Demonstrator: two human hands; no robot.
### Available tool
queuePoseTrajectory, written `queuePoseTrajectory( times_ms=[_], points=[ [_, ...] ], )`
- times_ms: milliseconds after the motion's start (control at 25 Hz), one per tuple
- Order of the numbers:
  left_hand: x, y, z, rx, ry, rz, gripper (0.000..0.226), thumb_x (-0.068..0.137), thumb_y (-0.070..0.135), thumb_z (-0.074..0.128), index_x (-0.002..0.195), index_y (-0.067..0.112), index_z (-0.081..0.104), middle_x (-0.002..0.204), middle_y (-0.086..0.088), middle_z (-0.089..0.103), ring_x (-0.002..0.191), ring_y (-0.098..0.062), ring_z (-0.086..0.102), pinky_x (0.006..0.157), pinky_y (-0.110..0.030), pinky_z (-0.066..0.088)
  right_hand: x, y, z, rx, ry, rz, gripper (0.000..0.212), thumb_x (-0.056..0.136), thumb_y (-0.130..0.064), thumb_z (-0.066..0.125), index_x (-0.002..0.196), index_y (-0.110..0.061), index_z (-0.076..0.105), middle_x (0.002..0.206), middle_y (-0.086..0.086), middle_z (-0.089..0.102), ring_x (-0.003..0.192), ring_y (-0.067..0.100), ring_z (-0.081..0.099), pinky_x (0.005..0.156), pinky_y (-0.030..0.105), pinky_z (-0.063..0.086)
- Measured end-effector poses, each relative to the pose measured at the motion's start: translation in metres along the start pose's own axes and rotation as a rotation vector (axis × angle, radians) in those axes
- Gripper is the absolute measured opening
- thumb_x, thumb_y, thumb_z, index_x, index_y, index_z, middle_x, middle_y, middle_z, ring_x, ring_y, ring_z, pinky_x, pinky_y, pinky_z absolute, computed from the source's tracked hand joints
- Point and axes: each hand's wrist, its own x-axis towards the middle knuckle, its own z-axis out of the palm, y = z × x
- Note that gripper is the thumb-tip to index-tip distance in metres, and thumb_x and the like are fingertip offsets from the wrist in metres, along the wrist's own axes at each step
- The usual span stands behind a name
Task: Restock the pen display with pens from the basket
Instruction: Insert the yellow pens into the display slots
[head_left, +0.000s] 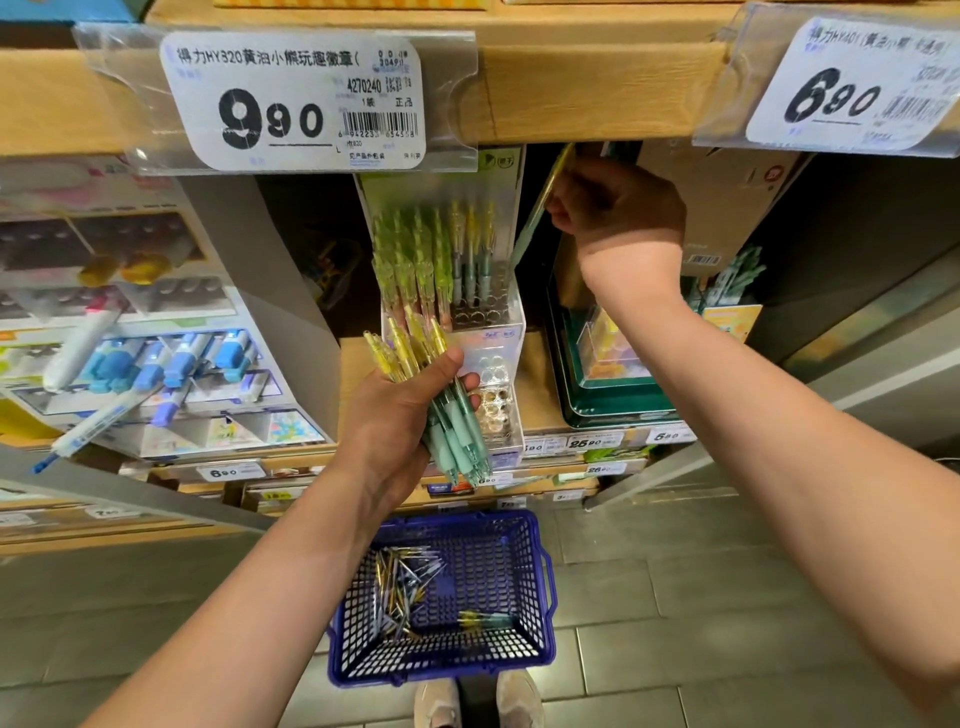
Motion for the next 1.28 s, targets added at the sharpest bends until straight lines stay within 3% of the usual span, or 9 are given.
queuePoseTrajectory(
  times_ms=[240,360,560,680,800,920,1040,1200,1280],
  points=[
    [0.001,0.002,0.0,0.028,0.005,-0.01,0.025,0.088,0.019,0.077,0.11,0.012,0.069,0.107,-0.022,0.073,0.088,-0.029,0.071,0.072,-0.034,0.059,0.007,0.02,0.017,-0.36,-0.08,-0.12,0.019,0.094,-0.027,0.065,0.103,-0.017,0.079,0.092,0.003,0.078,0.084,0.02,0.074,0.086,0.04,0.058],
    [0.001,0.001,0.001,0.025,0.019,-0.004,0.024,0.089,0.018,0.075,0.111,0.011,0.07,0.109,-0.022,0.073,0.09,-0.031,0.07,0.072,-0.036,0.059,0.0,0.024,0.023,-0.671,-0.21,-0.17,0.026,0.097,-0.035,0.057,0.098,-0.02,0.078,0.092,0.0,0.077,0.084,0.018,0.071,0.078,0.026,0.053],
    [0.002,0.001,-0.001,0.034,0.026,0.019,0.03,0.092,0.017,0.072,0.119,0.003,0.067,0.101,-0.018,0.073,0.09,-0.029,0.072,0.072,-0.035,0.06,0.001,0.024,0.026,-0.86,-0.298,-0.045,0.033,0.098,-0.034,0.053,0.089,-0.014,0.078,0.088,0.008,0.075,0.084,0.027,0.071,0.082,0.035,0.057],
    [0.0,0.0,0.0,0.027,-0.005,0.016,0.034,0.093,0.017,0.071,0.122,0.001,0.065,0.1,-0.018,0.072,0.087,-0.027,0.071,0.072,-0.035,0.059,-0.014,0.022,0.021,-0.676,-0.378,0.122,0.03,0.097,-0.034,0.062,0.084,-0.013,0.077,0.08,0.007,0.076,0.074,0.018,0.073,0.077,0.038,0.061],
    [-0.002,-0.001,0.001,0.053,-0.07,0.041,0.028,0.094,0.017,0.07,0.118,0.002,0.069,0.099,-0.015,0.075,0.085,-0.023,0.072,0.073,-0.035,0.06,-0.05,0.016,0.017,-0.263,-0.64,0.308,0.025,0.093,-0.039,0.069,0.085,-0.017,0.079,0.079,0.004,0.077,0.069,0.009,0.071,0.068,0.026,0.059],
    [-0.005,-0.003,0.0,0.086,-0.095,0.063,0.03,0.094,0.017,0.07,0.119,0.001,0.07,0.105,-0.018,0.076,0.088,-0.025,0.074,0.075,-0.035,0.06,-0.069,0.016,0.013,-0.142,-0.793,0.398,0.018,0.091,-0.034,0.074,0.088,-0.017,0.081,0.088,0.013,0.077,0.073,0.012,0.068,0.08,0.03,0.06],
    [-0.006,-0.005,-0.001,0.11,-0.092,0.079,0.029,0.093,0.02,0.071,0.119,0.006,0.071,0.102,-0.012,0.077,0.088,-0.022,0.073,0.071,-0.032,0.059,-0.071,0.013,0.012,-0.04,-0.652,0.402,0.011,0.088,-0.026,0.077,0.09,-0.016,0.08,0.082,0.007,0.078,0.07,0.015,0.07,0.077,0.032,0.062],
    [-0.004,-0.007,-0.005,0.04,-0.026,0.009,0.029,0.09,0.022,0.075,0.114,0.007,0.07,0.087,-0.012,0.07,0.078,-0.026,0.066,0.067,-0.032,0.058,-0.045,0.004,0.008,-0.06,-0.244,0.253,0.006,0.091,-0.021,0.074,0.086,-0.017,0.074,0.078,0.003,0.077,0.076,0.018,0.076,0.082,0.042,0.063],
    [-0.005,-0.009,-0.007,0.017,-0.042,-0.004,0.026,0.091,0.019,0.074,0.114,0.008,0.067,0.085,-0.011,0.064,0.077,-0.024,0.064,0.07,-0.032,0.058,-0.026,-0.004,0.007,-0.031,-0.161,0.141,0.006,0.094,-0.014,0.07,0.095,-0.016,0.075,0.086,0.002,0.076,0.081,0.019,0.076,0.084,0.043,0.062]
  ],
)
